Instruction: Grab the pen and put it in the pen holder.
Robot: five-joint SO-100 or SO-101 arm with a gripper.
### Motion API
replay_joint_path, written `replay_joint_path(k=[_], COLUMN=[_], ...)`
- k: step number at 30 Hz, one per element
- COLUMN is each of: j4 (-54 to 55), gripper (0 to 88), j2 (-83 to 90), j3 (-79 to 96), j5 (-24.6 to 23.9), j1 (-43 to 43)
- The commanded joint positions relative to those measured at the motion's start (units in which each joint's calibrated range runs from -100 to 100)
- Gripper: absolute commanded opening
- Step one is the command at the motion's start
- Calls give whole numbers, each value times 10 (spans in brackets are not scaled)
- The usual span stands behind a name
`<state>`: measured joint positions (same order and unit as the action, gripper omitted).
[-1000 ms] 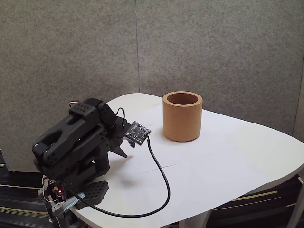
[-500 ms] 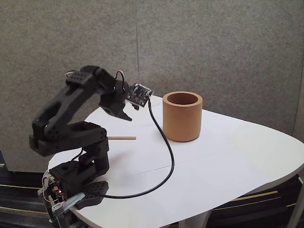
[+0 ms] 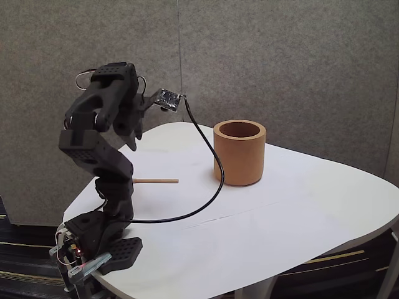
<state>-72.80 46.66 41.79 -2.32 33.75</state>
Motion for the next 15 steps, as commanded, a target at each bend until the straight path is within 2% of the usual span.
replay_joint_path(k=[1, 8, 15], j4=[-4, 4, 63], gripper=[163, 163, 163], j2=[-38, -128, -208], j3=[23, 48, 25], j5=[-22, -22, -22], j1=[12, 7, 4])
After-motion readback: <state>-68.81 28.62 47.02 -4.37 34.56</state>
